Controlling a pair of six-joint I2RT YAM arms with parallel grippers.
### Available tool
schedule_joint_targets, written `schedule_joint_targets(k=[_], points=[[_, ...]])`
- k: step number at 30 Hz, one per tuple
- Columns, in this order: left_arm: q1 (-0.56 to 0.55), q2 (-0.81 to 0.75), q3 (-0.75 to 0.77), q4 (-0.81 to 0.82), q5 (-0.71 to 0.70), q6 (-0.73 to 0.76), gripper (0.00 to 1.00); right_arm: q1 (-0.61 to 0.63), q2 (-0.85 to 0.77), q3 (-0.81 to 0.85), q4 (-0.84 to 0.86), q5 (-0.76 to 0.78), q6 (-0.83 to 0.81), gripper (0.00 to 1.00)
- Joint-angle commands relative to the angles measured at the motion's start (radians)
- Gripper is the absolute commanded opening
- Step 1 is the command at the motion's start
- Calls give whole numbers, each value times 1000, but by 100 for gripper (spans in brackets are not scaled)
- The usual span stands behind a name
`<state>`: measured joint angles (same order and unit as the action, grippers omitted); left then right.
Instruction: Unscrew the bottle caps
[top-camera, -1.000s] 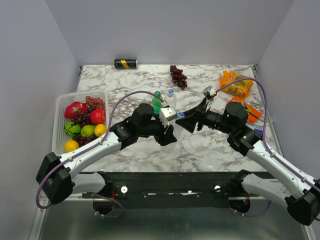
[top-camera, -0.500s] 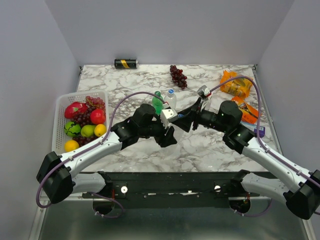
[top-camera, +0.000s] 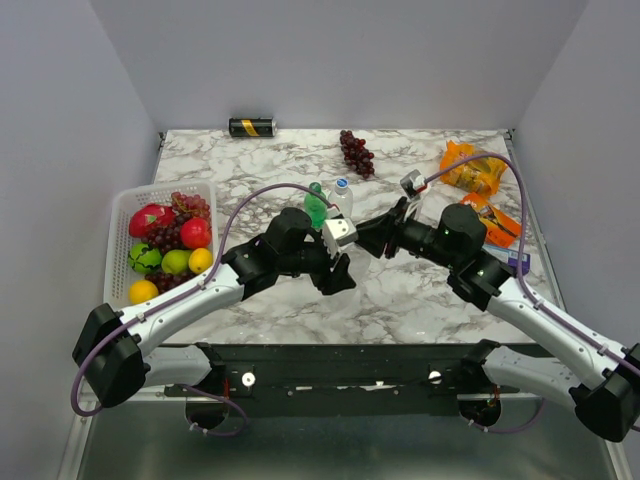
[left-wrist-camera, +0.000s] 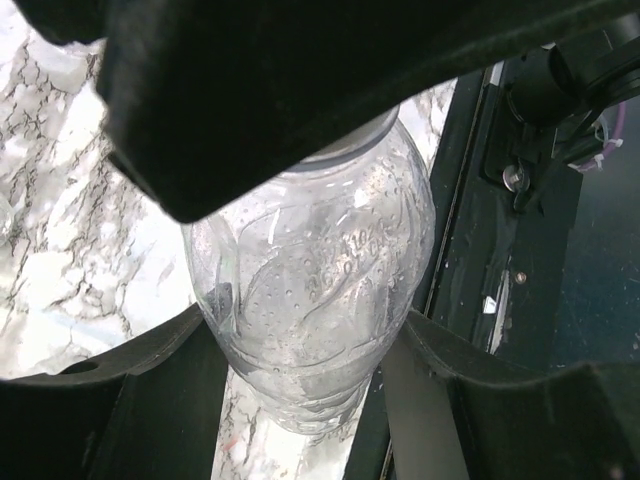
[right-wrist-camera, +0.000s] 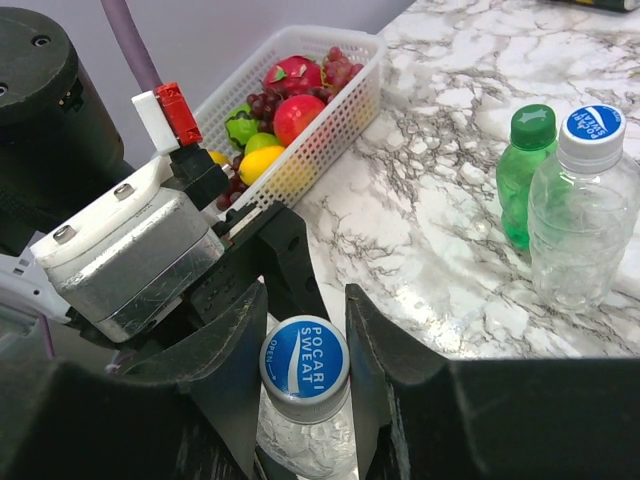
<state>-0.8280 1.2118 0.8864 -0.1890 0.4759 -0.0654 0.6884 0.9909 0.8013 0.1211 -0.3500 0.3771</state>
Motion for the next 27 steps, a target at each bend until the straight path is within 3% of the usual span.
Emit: schedule_joint_targets(k=[1,18,27], points=[[3,-6,25,10,-2,6,41,5,-40,38,-29,63,2,38],[3,34,28,10,9,-4,41,-76,-149,47,-97,117,-23,38],[47,-136,45,-30,-126,58,41,-76,-224,21,-179,279,-66,38]])
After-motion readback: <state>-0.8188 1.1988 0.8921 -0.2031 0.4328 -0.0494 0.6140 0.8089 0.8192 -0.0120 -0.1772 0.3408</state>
